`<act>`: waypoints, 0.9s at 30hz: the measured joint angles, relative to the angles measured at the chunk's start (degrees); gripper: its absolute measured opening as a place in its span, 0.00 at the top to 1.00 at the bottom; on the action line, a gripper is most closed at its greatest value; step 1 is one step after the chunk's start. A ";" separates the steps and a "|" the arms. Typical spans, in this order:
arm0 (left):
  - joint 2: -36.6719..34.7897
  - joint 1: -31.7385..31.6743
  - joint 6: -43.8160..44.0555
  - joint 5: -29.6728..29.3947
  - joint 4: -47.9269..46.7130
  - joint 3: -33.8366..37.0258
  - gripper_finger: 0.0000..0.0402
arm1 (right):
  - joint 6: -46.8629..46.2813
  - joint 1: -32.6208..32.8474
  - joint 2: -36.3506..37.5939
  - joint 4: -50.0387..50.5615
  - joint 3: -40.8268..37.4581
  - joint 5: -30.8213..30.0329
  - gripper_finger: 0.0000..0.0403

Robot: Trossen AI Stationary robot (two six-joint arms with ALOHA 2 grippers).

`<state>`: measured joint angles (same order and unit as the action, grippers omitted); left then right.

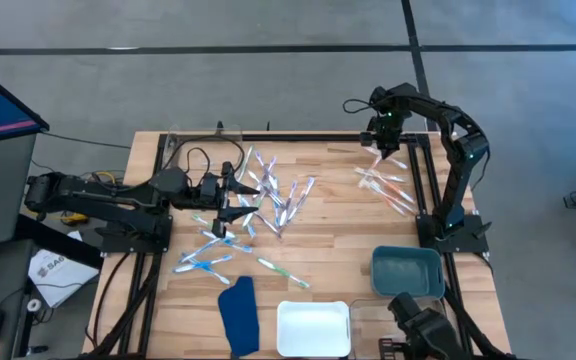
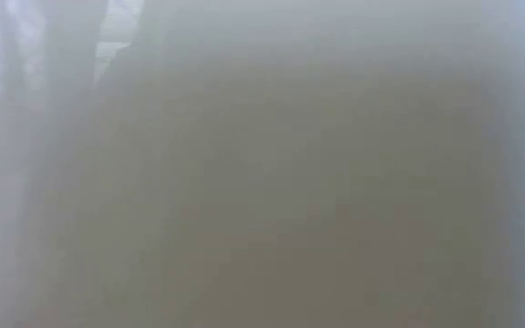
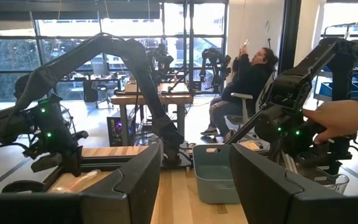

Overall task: Pick & Place Toothbrushes
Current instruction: Adjust the orange toothbrushes

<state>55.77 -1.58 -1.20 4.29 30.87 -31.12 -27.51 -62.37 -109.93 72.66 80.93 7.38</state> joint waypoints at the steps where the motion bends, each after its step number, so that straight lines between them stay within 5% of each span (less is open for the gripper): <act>1: 0.00 0.02 0.00 0.00 0.02 0.01 0.54 | 0.02 0.04 0.00 -0.81 0.00 -0.02 1.00; 27: 0.02 0.00 0.01 0.00 -0.02 0.01 0.54 | 2.61 0.44 -0.07 -10.99 -3.58 -1.27 1.00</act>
<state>55.79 -1.58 -1.19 4.29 30.85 -31.11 -24.89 -61.93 -110.00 61.67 77.34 6.11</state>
